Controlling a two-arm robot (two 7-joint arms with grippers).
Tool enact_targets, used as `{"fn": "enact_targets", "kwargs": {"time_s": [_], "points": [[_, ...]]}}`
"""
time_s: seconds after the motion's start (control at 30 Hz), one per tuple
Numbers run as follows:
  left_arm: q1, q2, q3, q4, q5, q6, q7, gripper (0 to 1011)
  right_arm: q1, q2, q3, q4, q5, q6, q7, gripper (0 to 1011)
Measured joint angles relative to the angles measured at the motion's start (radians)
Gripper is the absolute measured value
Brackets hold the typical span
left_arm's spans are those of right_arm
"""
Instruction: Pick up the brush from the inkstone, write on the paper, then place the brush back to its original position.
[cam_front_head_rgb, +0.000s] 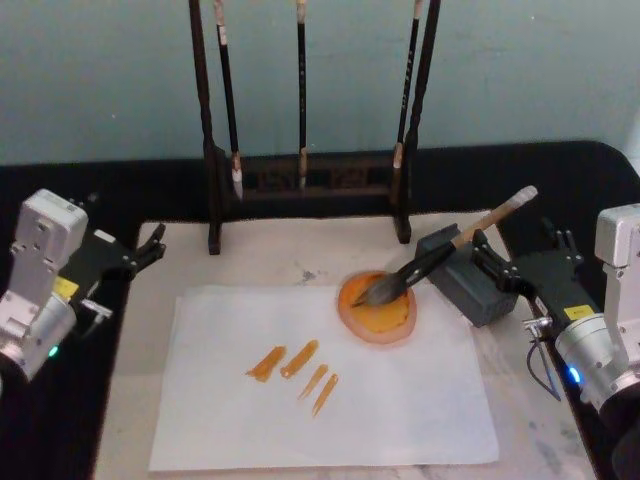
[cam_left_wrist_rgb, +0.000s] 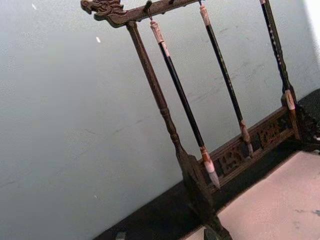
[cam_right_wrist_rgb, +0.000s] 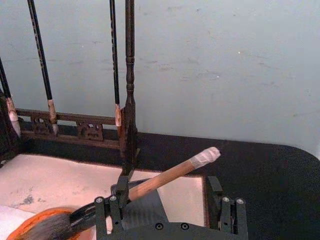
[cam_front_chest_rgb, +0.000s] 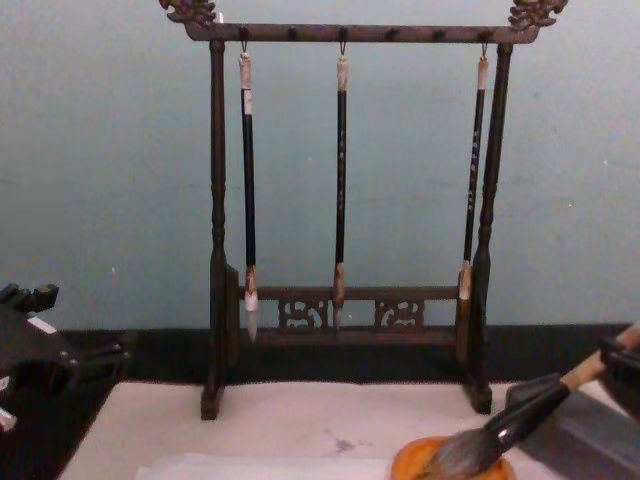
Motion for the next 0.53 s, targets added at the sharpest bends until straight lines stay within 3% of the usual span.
{"fn": "enact_targets", "kwargs": {"time_s": [0.53], "points": [[0.000,0.000,0.000,0.000,0.000,0.000,0.000,1010,0.000,0.000,0.000,0.000,0.000,0.000,0.000,1000]]}}
